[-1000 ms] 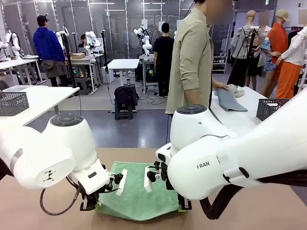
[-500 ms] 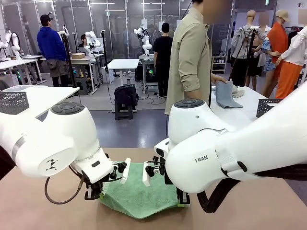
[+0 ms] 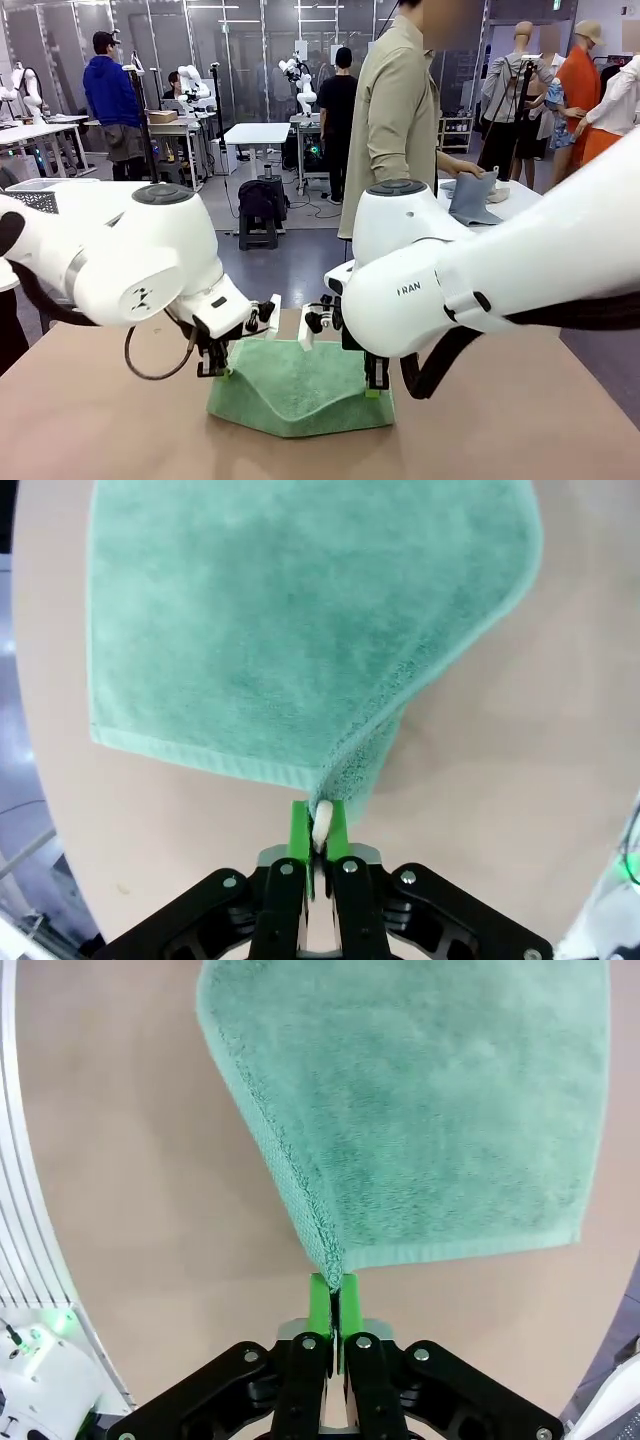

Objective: Fold the towels and place them in the basket.
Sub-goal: When a person lays out a Towel with hook on the table, fold it in half twice.

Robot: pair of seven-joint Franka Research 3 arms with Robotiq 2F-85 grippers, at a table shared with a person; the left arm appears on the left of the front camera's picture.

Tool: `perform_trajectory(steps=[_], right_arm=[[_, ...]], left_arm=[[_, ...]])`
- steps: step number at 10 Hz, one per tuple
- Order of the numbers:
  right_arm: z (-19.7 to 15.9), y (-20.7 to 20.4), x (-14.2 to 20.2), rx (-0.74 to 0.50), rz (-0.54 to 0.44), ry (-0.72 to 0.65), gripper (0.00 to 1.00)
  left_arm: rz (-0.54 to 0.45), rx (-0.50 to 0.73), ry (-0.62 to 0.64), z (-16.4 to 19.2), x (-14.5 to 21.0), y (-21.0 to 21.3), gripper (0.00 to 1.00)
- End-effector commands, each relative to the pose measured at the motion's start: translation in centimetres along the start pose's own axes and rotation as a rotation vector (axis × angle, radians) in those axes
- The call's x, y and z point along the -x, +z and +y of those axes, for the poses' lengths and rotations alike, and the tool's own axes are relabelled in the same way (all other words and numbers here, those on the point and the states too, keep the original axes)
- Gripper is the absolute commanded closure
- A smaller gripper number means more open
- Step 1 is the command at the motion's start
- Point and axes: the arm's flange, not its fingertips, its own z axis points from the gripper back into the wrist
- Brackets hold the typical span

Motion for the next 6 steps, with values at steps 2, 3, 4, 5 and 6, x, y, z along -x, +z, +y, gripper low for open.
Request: perform_trajectory(steps=[2,3,4,5,6], right_arm=[[-3.3,0.2,-0.9,0.014,0.018,-0.005,0.96],[-4.6,0.5,-0.6,0.024,0.022,-0.019,0.96],[-5.4,0.8,-0.3,0.033,0.027,-0.028,0.96],[-6.3,1.3,0.1,0.041,0.028,-0.042,0.96],[-7.1,1.8,0.6,0.043,0.024,-0.056,0.96]], left_arm=[[0.031,0.03,0.043,3.5,-1.1,-0.5,0.93],[0.036,0.02,0.052,4.7,-1.3,-0.7,0.93],[0.039,0.013,0.061,5.6,-1.3,-0.7,0.93],[0.039,0.008,0.071,6.5,-1.2,-0.7,0.93],[0.037,0.005,0.081,7.3,-1.1,-0.8,0.93]])
